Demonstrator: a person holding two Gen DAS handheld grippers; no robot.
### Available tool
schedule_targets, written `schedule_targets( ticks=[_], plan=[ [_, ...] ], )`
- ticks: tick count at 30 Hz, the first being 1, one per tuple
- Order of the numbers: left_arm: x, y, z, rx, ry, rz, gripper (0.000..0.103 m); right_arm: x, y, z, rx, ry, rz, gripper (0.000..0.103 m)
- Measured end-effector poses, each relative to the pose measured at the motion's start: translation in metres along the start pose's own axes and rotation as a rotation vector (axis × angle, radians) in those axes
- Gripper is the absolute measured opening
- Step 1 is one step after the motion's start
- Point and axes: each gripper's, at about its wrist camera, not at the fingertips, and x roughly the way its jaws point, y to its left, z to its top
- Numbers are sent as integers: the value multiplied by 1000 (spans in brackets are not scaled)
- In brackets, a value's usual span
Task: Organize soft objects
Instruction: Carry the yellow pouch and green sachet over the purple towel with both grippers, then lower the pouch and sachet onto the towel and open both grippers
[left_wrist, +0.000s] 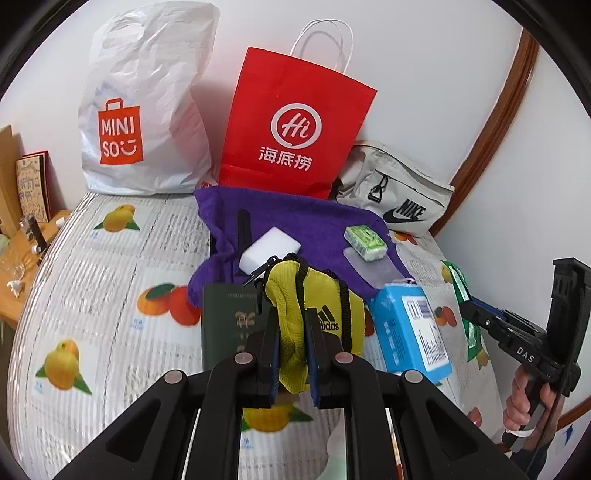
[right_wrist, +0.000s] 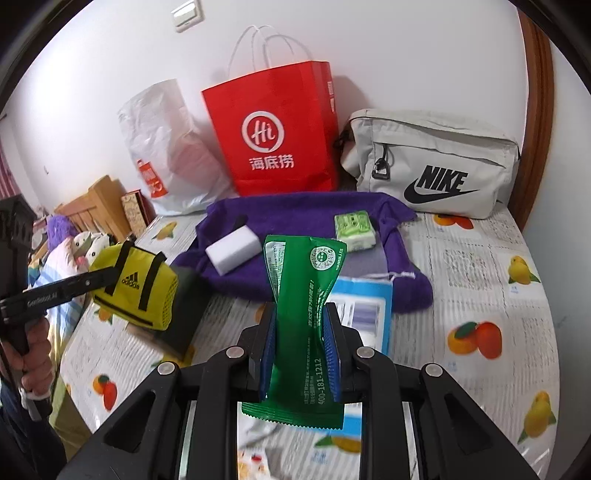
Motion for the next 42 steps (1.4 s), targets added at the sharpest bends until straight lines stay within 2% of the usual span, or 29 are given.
schedule_targets(
  ticks=[11,19,25,32,38,42],
  plan=[
    [34,11,36,-26,3,28,12,51,-26,49,30,5,-18,24],
    [61,18,56,-49,17,36,12,98,-41,70,12,28,-63,25],
    [84,21,68,-64,37,38,12,128,-49,76,10,62,-85,25],
    [112,15,88,-80,41,17,12,141,-55,73,-1,82,-99,26],
    [139,11,105,-72,50,28,12,151,-60,73,-16,111,-108,27],
    [154,15,114,-62,50,66,12,158,-59,71,-40,124,-106,27]
  ],
)
